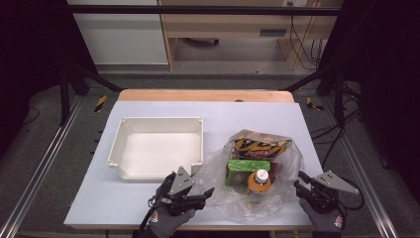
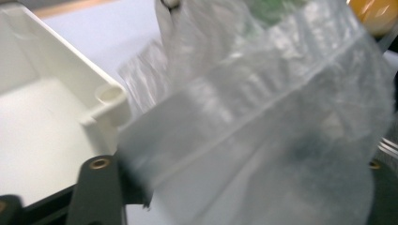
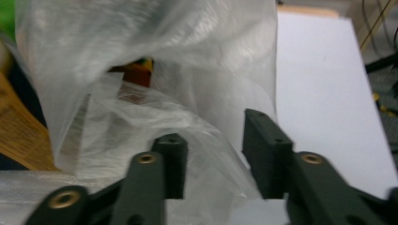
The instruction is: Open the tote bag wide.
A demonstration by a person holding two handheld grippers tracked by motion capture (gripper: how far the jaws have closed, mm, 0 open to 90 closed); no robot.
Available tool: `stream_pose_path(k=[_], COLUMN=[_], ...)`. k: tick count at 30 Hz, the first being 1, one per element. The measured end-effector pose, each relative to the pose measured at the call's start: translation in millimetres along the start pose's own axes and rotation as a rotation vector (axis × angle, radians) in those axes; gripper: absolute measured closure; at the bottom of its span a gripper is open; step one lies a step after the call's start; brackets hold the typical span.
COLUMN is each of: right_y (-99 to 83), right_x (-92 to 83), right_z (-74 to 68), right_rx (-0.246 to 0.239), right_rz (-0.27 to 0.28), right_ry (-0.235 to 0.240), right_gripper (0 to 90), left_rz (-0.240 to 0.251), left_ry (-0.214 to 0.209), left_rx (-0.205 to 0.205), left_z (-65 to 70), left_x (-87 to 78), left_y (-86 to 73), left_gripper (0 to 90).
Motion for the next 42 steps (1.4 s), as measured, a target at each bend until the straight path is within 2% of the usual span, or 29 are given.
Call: stream_pose_path(k=[1,2,3,4,5,9,11,13,15,18,21,22,23,24,27,29,30,31,32,33,34,35,36,37,38,39,40,41,42], right_y=[7.3,7.3,13.5,16.4,19.1,32.2,48.6,54.9,74.1,84.0,105.3,110.8,115.9,115.9,134.8,138.7,142.6,149.9,149.9,153.5,157.7,157.6,157.6,156.5,151.2,146.9,146.9,136.7,136.7], right_x=[-5.3,-5.3,-11.0,-13.7,-16.6,-26.2,-36.0,-39.4,-49.4,-54.1,-63.2,-64.8,-66.4,-66.4,-70.1,-70.2,-69.9,-69.4,-69.4,-69.0,-65.0,-63.1,-63.1,-60.0,-53.1,-50.0,-50.0,-44.4,-44.4], right_z=[-4.9,-4.9,-9.9,-12.7,-15.1,-20.2,-25.5,-28.3,-36.9,-40.0,-43.7,-44.1,-44.6,-44.6,-47.5,-48.4,-49.0,-50.6,-50.6,-51.1,-51.8,-51.4,-51.4,-50.6,-46.6,-42.8,-42.8,-34.4,-34.4], right_rx=[-0.033,-0.033,-0.061,-0.065,-0.068,-0.08,-0.097,-0.104,-0.136,-0.148,-0.168,-0.175,-0.177,-0.177,-0.192,-0.195,-0.199,-0.202,-0.202,-0.206,-0.205,-0.202,-0.202,-0.201,-0.193,-0.184,-0.184,-0.163,-0.163], right_rz=[0.035,0.035,0.056,0.065,0.072,0.103,0.142,0.156,0.191,0.208,0.242,0.252,0.259,0.259,0.29,0.293,0.296,0.3,0.3,0.306,0.29,0.279,0.279,0.261,0.223,0.203,0.203,0.176,0.176], right_ry=[0.005,0.005,0.004,0.008,0.011,-0.003,-0.008,-0.006,-0.01,-0.013,-0.018,-0.02,-0.022,-0.022,-0.021,-0.019,-0.019,-0.019,-0.019,-0.02,-0.017,-0.019,-0.019,-0.023,-0.033,-0.044,-0.044,-0.053,-0.053], right_gripper=[50.8,50.8,43.6,41.9,39.3,32.2,29.7,29.1,27.4,26.7,26.5,26.5,26.5,26.5,26.7,26.8,26.9,27.6,27.6,29.1,35.2,40.9,40.9,48.3,62.1,67.7,67.7,75.5,75.5], left_rz=[0.01,0.01,0.032,0.032,0.057,0.091,0.104,0.105,0.102,0.092,0.062,0.062,0.047,0.047,0.006,-0.003,-0.016,-0.036,-0.036,-0.05,-0.061,-0.067,-0.067,-0.071,-0.071,-0.063,-0.063,-0.052,-0.052], left_ry=[0.001,0.001,0.005,0.005,-0.001,-0.006,0.0,0.004,0.008,0.01,0.013,0.013,0.015,0.015,0.024,0.023,0.024,0.028,0.028,0.027,0.027,0.039,0.039,0.04,0.037,0.044,0.044,0.05,0.05], left_rx=[-0.014,-0.014,-0.024,-0.024,-0.036,-0.032,-0.024,-0.02,-0.01,0.0,0.012,0.012,0.023,0.023,0.034,0.034,0.038,0.048,0.048,0.055,0.058,0.068,0.068,0.075,0.073,0.08,0.08,0.086,0.086], left_z=[-4.5,-4.5,-8.5,-8.5,-10.6,-10.5,-10.8,-11.3,-12.9,-14.2,-13.8,-13.8,-12.4,-12.4,-10.1,-10.1,-10.2,-10.5,-10.5,-10.6,-10.6,-11.5,-11.5,-12.3,-12.3,-13.2,-13.2,-14.1,-14.1], left_x=[-7.6,-7.6,-15.9,-15.9,-24.4,-35.0,-36.1,-35.2,-28.6,-20.9,-1.3,-1.3,9.9,9.9,32.7,37.7,43.5,50.8,50.8,55.1,57.8,61.0,61.0,62.2,62.6,62.6,62.6,61.9,61.9], left_y=[8.5,8.5,17.9,17.9,27.6,43.0,55.1,60.4,76.6,85.8,99.5,99.5,102.8,102.8,100.9,99.6,97.7,94.6,94.6,92.2,90.5,88.7,88.7,87.9,87.9,88.7,88.7,90.4,90.4], left_gripper=[28.4,27.7,26.6,25.7,25.0,22.4,22.2,22.2,23.2,25.3,28.8,30.4,32.1,34.0,39.8,42.8,46.2,55.3,59.3,59.3,68.4,72.1,76.4,76.4,83.3,86.8,89.4,89.8,89.9])
Point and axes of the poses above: each handheld gripper's, and its own axes: x roughly forward along the jaws, y roughly out of its top, z roughly to its right, the point moved 9 cm from there along x, roughly forward along the jaws, and after that the axes turned 15 degrees about y, right-handed, at the moved point
